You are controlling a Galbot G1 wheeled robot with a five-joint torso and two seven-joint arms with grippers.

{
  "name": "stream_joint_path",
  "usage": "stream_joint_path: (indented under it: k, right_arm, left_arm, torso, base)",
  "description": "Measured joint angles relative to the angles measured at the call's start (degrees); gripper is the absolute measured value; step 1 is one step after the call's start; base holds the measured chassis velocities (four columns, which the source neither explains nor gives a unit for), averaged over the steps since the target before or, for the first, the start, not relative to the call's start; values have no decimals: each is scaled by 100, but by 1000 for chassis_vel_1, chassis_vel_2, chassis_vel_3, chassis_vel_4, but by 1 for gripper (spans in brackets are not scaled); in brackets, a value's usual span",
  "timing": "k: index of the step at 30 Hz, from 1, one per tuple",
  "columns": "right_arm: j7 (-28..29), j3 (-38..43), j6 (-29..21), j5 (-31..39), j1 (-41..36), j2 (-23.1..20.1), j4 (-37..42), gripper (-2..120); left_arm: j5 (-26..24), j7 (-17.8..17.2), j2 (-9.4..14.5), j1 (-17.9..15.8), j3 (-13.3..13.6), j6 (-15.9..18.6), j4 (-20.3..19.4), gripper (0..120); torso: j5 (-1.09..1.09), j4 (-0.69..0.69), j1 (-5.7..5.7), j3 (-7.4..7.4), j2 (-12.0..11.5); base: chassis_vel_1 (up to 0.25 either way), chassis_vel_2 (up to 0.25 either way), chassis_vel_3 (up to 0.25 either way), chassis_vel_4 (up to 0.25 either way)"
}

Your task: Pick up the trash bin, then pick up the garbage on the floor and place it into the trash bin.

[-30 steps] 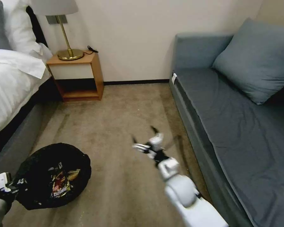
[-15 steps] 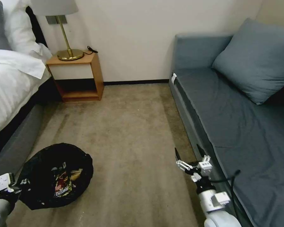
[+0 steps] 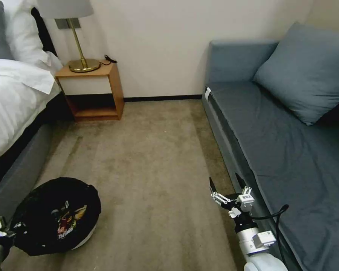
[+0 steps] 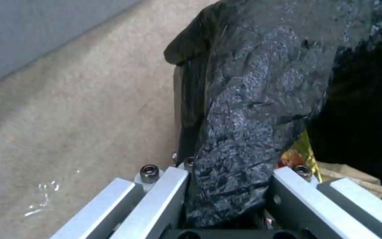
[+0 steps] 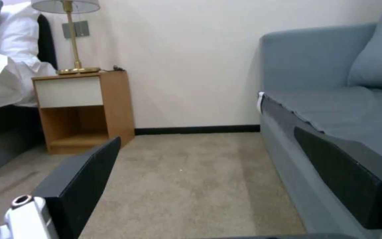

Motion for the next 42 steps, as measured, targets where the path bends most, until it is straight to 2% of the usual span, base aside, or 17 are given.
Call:
stream_joint_path:
  k: [1, 7, 11, 17, 19, 21, 24, 25, 29, 30, 31, 34, 35, 38, 39, 40, 42]
  right_arm:
    - [1, -2, -4, 1, 4, 0, -3, 100]
    - [2, -11, -13, 1, 12, -1, -7, 100]
    - [4, -16, -19, 2, 16, -1, -10, 100]
    - [5, -18, -22, 1, 19, -1, -12, 100]
    - [6, -19, -24, 1, 20, -1, -13, 100]
    - [6, -19, -24, 1, 20, -1, -13, 100]
    - [8, -21, -26, 1, 22, -2, -15, 100]
    - [8, -21, -26, 1, 22, -2, -15, 100]
    - [10, -22, -26, 1, 23, -1, -15, 100]
    - [10, -22, -26, 1, 23, -1, -15, 100]
    - [10, -22, -26, 1, 23, -1, -15, 100]
    - [11, -22, -27, 1, 24, -1, -15, 100]
    - [11, -22, -27, 1, 24, -1, -15, 100]
    - [12, -23, -27, 1, 24, -1, -16, 100]
    - [12, -22, -27, 1, 24, -1, -16, 100]
    - [12, -22, -27, 1, 24, -1, -16, 100]
    - [12, -23, -27, 1, 24, -1, -16, 100]
  left_arm:
    - [-36, -45, 36, -107, 12, -10, 172, 3]
    - [-123, -117, 126, -194, -1, -1, 349, 4]
    - [-128, -178, 141, -229, -30, -16, 408, 23]
    - [-111, -125, 149, -180, -147, 45, 282, 39]
    - [-91, -93, 167, -127, -223, 73, 165, 50]
    - [-83, -79, 167, -105, -246, 79, 110, 52]
    - [11, 81, 80, 79, -375, 111, -415, 69]
    - [11, 81, 80, 79, -375, 111, -415, 69]
    - [331, 504, -112, 264, -267, -127, -980, 88]
    - [331, 504, -112, 264, -267, -127, -980, 88]
    - [478, 598, -159, 311, -194, -247, -1088, 91]
    - [1510, 990, -382, 571, 375, -1335, -1561, 99]
    - [1510, 990, -382, 571, 375, -1335, -1561, 99]
    - [2394, 1172, -622, 720, 663, -2586, -1816, 100]
    - [2576, 1217, -695, 781, 730, -2912, -1876, 100]
    - [2576, 1217, -695, 781, 730, -2912, -1876, 100]
    - [3017, 1328, -906, 1000, 933, -3618, -2063, 100]
  torso:
    - [-1, -1, 0, 0, 0]
    - [1, 0, 0, 0, 0]
    - [1, 0, 0, 0, 0]
    - [2, 0, 0, 0, 0]
    - [1, 0, 0, 0, 0]
    - [1, 0, 0, 0, 0]
    - [2, 1, 0, 0, 0]
    - [2, 1, 0, 0, 0]
    - [2, 0, 0, 0, 0]
    - [2, 0, 0, 0, 0]
    - [2, 0, 0, 0, 0]
    - [-1, 0, 0, 0, 0]
    - [-1, 0, 0, 0, 0]
    - [3, -1, 0, 0, 0]
    - [0, -1, 0, 0, 0]
    - [0, -1, 0, 0, 0]
    - [3, 0, 0, 0, 0]
  base:
    - [0, 0, 0, 0]
    - [0, 0, 0, 0]
    - [0, 0, 0, 0]
    - [0, 0, 0, 0]
    - [0, 0, 0, 0]
    - [0, 0, 0, 0]
    - [0, 0, 0, 0]
    - [0, 0, 0, 0]
    - [0, 0, 0, 0]
    - [0, 0, 0, 0]
    - [0, 0, 0, 0]
    - [0, 0, 0, 0]
    - [0, 0, 0, 0]
    - [0, 0, 0, 0]
    - [0, 0, 0, 0]
    - [0, 0, 0, 0]
    - [0, 0, 0, 0]
